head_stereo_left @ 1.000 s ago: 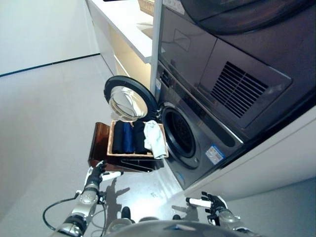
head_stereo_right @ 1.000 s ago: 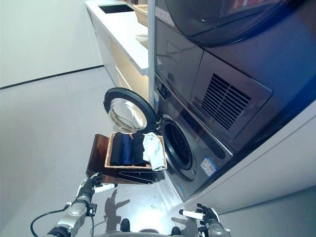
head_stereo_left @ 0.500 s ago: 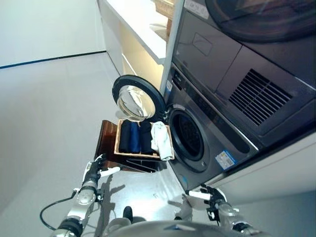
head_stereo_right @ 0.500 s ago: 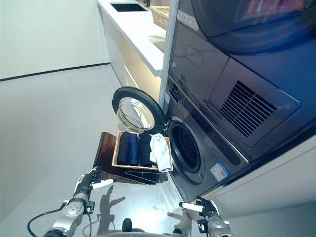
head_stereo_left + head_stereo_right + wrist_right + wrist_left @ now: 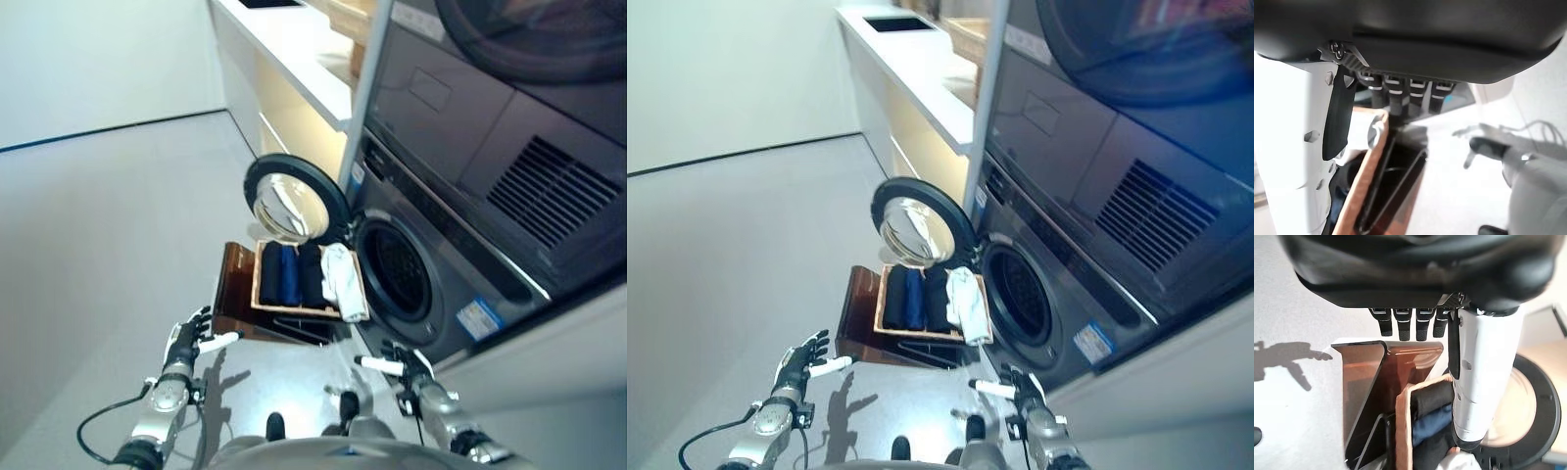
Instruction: Pick up the clothes and place them into the washing machine
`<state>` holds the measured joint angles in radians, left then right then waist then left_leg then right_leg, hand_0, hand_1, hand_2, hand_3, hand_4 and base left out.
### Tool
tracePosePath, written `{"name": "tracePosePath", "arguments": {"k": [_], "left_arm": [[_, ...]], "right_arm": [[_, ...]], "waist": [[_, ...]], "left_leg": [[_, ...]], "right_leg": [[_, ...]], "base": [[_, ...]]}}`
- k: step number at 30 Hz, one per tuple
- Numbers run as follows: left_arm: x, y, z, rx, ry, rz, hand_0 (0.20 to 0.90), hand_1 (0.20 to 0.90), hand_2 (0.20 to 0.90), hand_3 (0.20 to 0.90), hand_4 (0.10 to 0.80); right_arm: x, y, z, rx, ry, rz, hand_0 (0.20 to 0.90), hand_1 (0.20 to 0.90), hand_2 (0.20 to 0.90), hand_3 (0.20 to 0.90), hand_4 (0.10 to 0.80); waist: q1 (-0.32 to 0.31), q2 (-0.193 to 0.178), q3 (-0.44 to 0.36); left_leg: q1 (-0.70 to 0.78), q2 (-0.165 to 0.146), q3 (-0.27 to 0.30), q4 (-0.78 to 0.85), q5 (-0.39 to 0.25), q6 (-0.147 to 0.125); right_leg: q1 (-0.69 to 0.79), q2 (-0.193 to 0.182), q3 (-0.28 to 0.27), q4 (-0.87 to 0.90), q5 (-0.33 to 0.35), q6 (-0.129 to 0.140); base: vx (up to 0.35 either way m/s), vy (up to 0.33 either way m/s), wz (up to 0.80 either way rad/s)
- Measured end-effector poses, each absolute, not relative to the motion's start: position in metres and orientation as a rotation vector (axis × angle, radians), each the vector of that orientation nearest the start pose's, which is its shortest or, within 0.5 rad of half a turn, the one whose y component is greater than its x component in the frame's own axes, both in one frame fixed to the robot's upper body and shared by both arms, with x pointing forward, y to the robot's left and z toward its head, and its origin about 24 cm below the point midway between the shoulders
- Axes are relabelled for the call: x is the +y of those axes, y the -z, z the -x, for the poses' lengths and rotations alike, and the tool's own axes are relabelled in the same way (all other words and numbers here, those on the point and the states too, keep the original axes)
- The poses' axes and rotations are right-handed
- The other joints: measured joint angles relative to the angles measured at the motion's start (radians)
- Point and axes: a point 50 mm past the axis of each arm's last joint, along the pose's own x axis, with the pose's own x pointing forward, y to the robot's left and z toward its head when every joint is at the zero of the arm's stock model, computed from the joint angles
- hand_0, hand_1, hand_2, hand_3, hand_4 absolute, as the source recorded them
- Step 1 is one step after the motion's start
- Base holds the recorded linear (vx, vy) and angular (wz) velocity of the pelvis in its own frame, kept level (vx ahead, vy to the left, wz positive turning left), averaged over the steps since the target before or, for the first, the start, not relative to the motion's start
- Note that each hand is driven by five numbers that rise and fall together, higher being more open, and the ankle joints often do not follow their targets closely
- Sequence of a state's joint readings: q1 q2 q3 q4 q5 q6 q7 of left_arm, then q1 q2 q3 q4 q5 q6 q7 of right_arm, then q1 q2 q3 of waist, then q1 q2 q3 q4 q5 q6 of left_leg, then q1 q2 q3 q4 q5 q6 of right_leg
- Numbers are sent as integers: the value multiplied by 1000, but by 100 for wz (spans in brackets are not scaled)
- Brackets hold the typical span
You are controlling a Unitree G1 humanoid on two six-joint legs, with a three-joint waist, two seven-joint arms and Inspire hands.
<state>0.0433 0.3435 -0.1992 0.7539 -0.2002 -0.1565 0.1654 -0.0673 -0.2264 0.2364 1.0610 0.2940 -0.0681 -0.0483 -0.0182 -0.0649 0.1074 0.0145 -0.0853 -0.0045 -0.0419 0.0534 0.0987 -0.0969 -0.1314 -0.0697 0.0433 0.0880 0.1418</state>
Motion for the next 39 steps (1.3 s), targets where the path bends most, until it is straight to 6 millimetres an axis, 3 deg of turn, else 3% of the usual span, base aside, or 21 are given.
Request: {"name": "tracePosePath", "arguments": {"k": [1,2,3,4,5,7,10,12,15,16,20,23,24,27,29,30,31,33,35,36,39], "left_arm": [[239,99,-176,641,-156,-268,900,900,900,900,800],[239,99,-176,643,-151,-271,900,900,900,900,800],[238,101,-173,653,-148,-272,900,900,900,900,800],[236,103,-171,662,-144,-269,900,900,900,900,800],[233,103,-171,661,-141,-262,900,900,900,900,800],[231,102,-176,650,-137,-258,900,900,900,900,800],[220,104,-182,648,-108,-264,900,900,900,900,800],[212,105,-184,648,-91,-258,900,900,900,900,800],[208,109,-179,668,-58,-285,900,900,900,900,800],[217,108,-176,679,-63,-311,900,900,900,900,800],[239,98,-181,652,-86,-373,900,900,900,900,800],[244,92,-186,627,-89,-382,900,900,900,900,800],[243,92,-186,630,-85,-376,900,900,900,900,800],[237,90,-185,612,-59,-339,900,900,900,900,800],[239,92,-180,630,-64,-325,900,900,900,900,800],[238,93,-179,633,-63,-316,900,900,900,900,800],[238,94,-178,636,-65,-310,900,900,900,900,800],[240,99,-168,666,-79,-298,900,900,900,900,800],[245,101,-158,691,-97,-288,900,900,900,900,800],[244,105,-154,707,-123,-258,900,900,900,900,800],[235,107,-154,705,-131,-214,900,900,900,900,800]], "right_arm": [[-209,142,-149,953,100,87,900,900,900,900,800],[-209,144,-146,972,108,79,900,900,900,900,800],[-210,146,-142,987,121,72,900,900,900,900,800],[-213,146,-142,987,135,74,900,900,900,900,800],[-217,145,-143,979,157,81,900,900,900,900,800],[-220,142,-147,961,174,89,900,900,900,900,800],[-229,140,-147,956,195,113,900,900,900,900,800],[-235,139,-148,951,222,106,900,900,900,900,800],[-239,137,-149,945,226,114,900,900,900,900,800],[-230,141,-145,960,214,91,900,900,900,900,800],[-211,149,-133,996,202,36,900,900,900,900,800],[-210,146,-144,969,212,16,900,900,900,900,800],[-210,144,-150,956,210,20,900,900,900,900,800],[-214,140,-159,941,207,41,900,900,900,900,800],[-214,138,-164,938,198,51,900,900,900,900,800],[-216,137,-166,933,203,58,900,900,900,900,800],[-217,136,-168,929,202,65,900,900,900,900,800],[-215,135,-171,925,171,97,900,900,900,900,800],[-210,139,-164,949,140,117,900,900,900,900,800],[-212,140,-162,962,132,136,900,900,900,900,800],[-219,137,-165,957,143,163,900,900,900,900,800]], "waist": [[-17,-8,5],[-7,-17,22],[14,-24,23],[20,-28,24],[23,-25,22],[30,-33,19],[29,-5,10],[32,10,7],[48,28,-8],[58,-4,-26],[49,-58,-46],[78,-30,-25],[79,-17,-13],[63,15,4],[59,7,0],[61,7,1],[65,7,1],[59,-1,0],[63,-29,-1],[64,-19,1],[69,10,2]], "left_leg": [[-12,8,-4,49,-17,-29],[-21,18,-7,128,-53,-85],[-44,28,-8,212,-79,-125],[-73,42,-9,277,-104,-153],[-93,72,-7,275,-110,-152],[-112,138,-13,231,-107,-171],[-89,301,-23,-21,-35,-277],[-89,339,-20,-46,-23,-288],[-41,303,-13,-36,60,-240],[-21,238,1,-33,54,-214],[-3,136,56,-25,25,-140],[-9,134,106,3,-7,-91],[-3,122,113,12,-35,-83],[23,133,141,-1,-21,-63],[37,126,168,-30,-12,-59],[39,127,198,-40,-10,-60],[37,126,206,-44,-8,-65],[44,126,204,-44,-12,-79],[73,119,190,-44,-16,-108],[93,141,183,-38,-15,-135],[42,223,129,85,-37,-192]], "right_leg": [[30,12,-10,-25,8,-27],[62,14,-11,-34,1,-60],[81,19,-14,-37,-2,-70],[104,26,-23,-49,-1,-91],[108,32,-23,-52,-12,-101],[104,32,-21,-63,-10,-104],[126,80,6,-127,-5,-97],[126,81,32,-130,3,-84],[126,44,76,-132,0,-49],[124,-19,80,-131,-3,-53],[99,-110,84,-80,26,-33],[-1,-119,70,0,123,34],[-37,-111,16,64,165,54],[-128,-122,-102,235,124,47],[-105,-147,-195,185,97,43],[-84,-172,-280,107,85,53],[-78,-179,-298,64,90,60],[-22,-173,-268,-76,107,86],[48,-164,-220,-83,112,84],[88,-140,-226,-108,118,23],[126,-55,-261,-125,86,-23]], "base": [[63,-22,97],[58,20,55],[108,61,13],[170,90,-3],[235,140,7],[274,207,-2],[221,190,3],[258,283,-8],[216,264,-65],[196,301,-86],[75,279,-40],[78,273,-84],[99,320,-84],[132,92,-38],[197,-119,-21],[144,-118,-17],[209,-144,-23],[243,-150,-14],[226,-182,10],[165,-243,10],[21,-207,22]]}}
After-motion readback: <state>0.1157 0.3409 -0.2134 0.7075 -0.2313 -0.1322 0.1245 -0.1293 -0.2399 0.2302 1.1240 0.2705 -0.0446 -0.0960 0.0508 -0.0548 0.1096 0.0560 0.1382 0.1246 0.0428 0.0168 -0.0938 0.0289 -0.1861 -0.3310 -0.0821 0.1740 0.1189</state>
